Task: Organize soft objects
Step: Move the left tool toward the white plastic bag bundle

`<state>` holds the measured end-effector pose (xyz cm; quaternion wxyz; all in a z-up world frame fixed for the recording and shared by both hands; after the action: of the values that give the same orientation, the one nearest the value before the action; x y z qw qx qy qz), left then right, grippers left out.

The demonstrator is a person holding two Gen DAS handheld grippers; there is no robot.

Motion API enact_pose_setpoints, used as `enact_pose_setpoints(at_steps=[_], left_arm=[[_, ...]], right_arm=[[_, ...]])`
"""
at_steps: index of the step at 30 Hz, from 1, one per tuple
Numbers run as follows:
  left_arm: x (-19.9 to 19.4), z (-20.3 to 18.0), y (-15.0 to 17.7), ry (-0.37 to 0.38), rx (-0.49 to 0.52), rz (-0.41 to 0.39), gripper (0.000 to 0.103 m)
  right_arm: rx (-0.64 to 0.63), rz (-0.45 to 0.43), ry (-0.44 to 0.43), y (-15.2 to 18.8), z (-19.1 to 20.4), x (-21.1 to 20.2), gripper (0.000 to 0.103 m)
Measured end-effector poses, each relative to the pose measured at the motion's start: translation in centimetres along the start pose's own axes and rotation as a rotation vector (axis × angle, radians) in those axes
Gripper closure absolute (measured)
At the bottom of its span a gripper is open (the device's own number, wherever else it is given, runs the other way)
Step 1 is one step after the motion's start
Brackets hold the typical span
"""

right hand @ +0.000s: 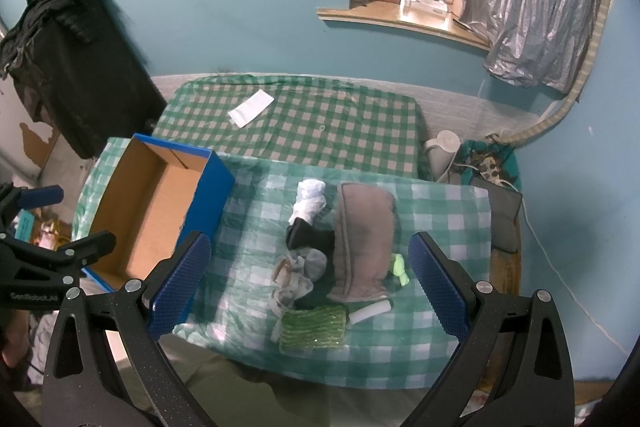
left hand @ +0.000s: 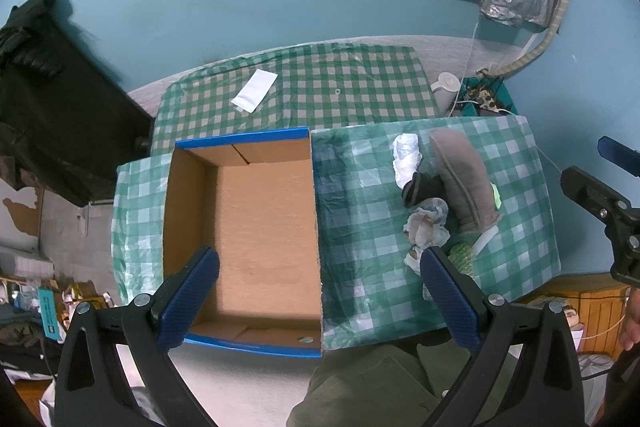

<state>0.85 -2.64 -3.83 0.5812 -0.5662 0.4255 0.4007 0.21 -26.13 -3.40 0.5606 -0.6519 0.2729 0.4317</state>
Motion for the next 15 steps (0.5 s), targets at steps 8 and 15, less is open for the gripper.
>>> enact_pose_setpoints(at_steps=[8, 15], left_arm=[[0.9, -1.4, -0.2, 0.004, 0.019, 0.026, 0.002], [2.1, -2.8, -0.2, 0.036, 0.031, 0.066, 0.002]], right_arm=[[0.022, 0.015, 0.012, 0.8, -2.8, -0.4, 0.005], [0.060, 0.047, 0.018, 2.1, -4.7, -0.1, 0.005]])
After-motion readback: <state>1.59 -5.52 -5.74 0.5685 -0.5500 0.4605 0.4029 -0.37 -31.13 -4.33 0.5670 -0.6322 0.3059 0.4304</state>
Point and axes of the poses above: each gripper's, at about its wrist camera, not at the fingertips, and x roughly the way its jaws point, z to its left, y to its underside, the point moved 3 cm from there along x, roughly the way its jaws point, and after that the axes turned 11 degrees about -x, right-handed, at the moved point
